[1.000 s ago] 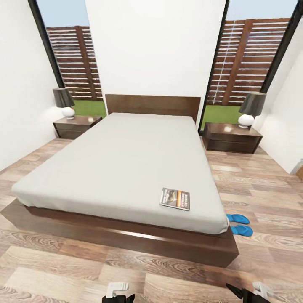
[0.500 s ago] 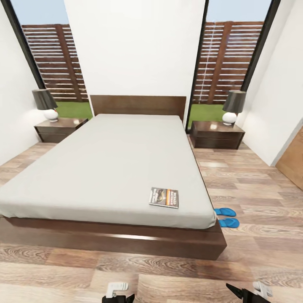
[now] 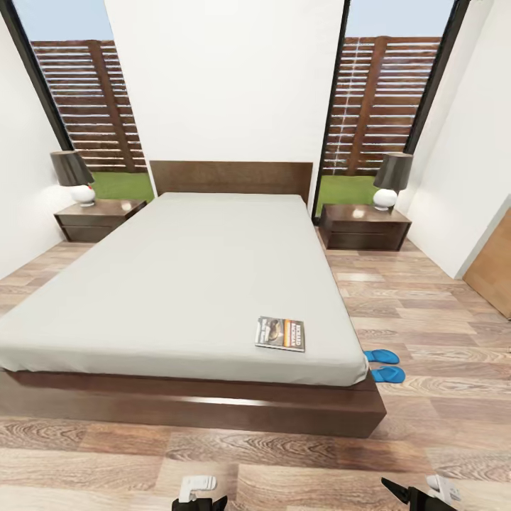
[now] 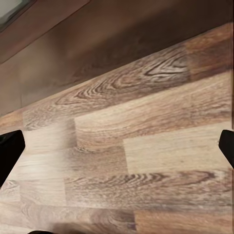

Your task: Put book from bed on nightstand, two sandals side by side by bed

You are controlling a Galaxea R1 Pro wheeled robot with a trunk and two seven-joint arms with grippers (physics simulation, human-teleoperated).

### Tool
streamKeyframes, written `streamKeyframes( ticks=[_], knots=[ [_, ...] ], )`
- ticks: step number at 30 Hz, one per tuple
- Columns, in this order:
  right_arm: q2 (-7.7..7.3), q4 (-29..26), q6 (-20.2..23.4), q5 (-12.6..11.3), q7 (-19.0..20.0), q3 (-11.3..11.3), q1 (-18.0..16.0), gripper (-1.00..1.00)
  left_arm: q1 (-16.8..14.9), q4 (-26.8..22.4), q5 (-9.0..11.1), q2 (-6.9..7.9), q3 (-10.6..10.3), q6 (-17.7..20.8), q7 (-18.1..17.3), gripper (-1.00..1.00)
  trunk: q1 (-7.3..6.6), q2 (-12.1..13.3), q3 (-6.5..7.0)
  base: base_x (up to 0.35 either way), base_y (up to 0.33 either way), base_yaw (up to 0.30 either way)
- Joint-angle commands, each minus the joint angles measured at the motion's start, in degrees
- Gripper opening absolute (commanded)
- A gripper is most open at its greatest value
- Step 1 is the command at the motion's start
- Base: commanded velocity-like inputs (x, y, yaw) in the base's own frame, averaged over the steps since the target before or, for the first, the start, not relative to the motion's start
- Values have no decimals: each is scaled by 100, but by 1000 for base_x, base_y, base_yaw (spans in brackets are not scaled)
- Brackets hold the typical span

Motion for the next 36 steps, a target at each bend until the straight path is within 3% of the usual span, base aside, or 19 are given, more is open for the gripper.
streamKeyframes(
  ticks=[1,11,36],
  knots=[
    [0,9,-11,-2,18,-11,-5,100,-6,12,54,-1,-49,-23,-23,100,-1,-2,-5,0,2,-206],
    [-2,12,-11,-2,24,-11,-5,100,-3,12,55,0,-49,-23,-23,100,-1,-2,-5,0,0,-215],
    [5,17,-8,-2,35,7,-5,100,125,3,54,-17,-48,-32,-23,100,-1,-2,-5,0,0,-4]
  ],
)
